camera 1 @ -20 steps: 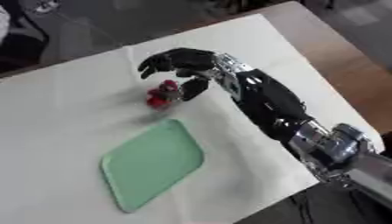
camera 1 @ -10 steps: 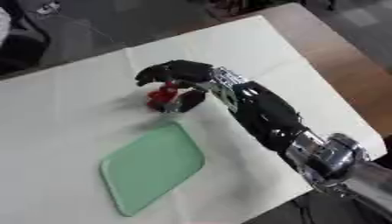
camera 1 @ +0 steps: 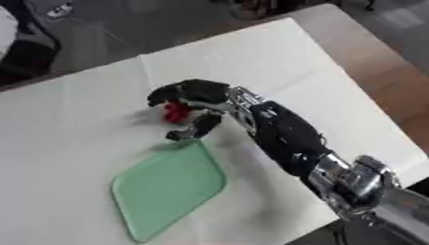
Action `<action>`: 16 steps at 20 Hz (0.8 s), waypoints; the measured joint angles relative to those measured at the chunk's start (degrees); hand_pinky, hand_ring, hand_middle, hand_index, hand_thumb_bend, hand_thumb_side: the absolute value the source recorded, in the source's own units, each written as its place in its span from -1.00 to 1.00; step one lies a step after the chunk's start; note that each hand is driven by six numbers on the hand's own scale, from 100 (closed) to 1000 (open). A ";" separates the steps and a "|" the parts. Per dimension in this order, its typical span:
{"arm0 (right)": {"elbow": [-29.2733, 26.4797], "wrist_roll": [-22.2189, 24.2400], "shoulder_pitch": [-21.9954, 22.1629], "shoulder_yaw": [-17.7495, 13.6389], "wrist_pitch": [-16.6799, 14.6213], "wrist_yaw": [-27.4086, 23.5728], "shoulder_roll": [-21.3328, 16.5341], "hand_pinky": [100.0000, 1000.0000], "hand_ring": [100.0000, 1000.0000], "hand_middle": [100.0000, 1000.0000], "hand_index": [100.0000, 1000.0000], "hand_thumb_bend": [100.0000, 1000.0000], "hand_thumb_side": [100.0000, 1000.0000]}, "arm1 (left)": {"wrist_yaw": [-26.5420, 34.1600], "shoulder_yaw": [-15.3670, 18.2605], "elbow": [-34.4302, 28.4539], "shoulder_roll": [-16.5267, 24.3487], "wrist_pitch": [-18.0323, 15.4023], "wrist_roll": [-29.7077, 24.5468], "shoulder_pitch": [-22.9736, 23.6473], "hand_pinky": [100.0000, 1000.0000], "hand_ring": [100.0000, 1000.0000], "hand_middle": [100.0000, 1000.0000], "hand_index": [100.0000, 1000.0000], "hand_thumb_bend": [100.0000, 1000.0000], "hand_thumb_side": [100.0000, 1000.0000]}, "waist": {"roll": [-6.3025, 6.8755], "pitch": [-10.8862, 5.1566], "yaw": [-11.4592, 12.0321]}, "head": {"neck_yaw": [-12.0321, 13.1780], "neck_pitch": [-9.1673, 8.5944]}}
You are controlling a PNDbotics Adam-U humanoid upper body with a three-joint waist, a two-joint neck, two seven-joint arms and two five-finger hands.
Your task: Pick up objects on the table and place them in the box.
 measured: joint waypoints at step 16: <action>1.98 -3.39 -2.69 -0.96 1.12 4.19 -0.28 0.23 0.54 0.75 0.84 -0.38 0.36 | 0.69 -0.54 -0.06 -1.73 -0.56 -0.50 -2.75 -0.49 -0.15 0.20 0.58 -0.54 0.54 | 0.70 2.18 1.95 | -1.04 -3.03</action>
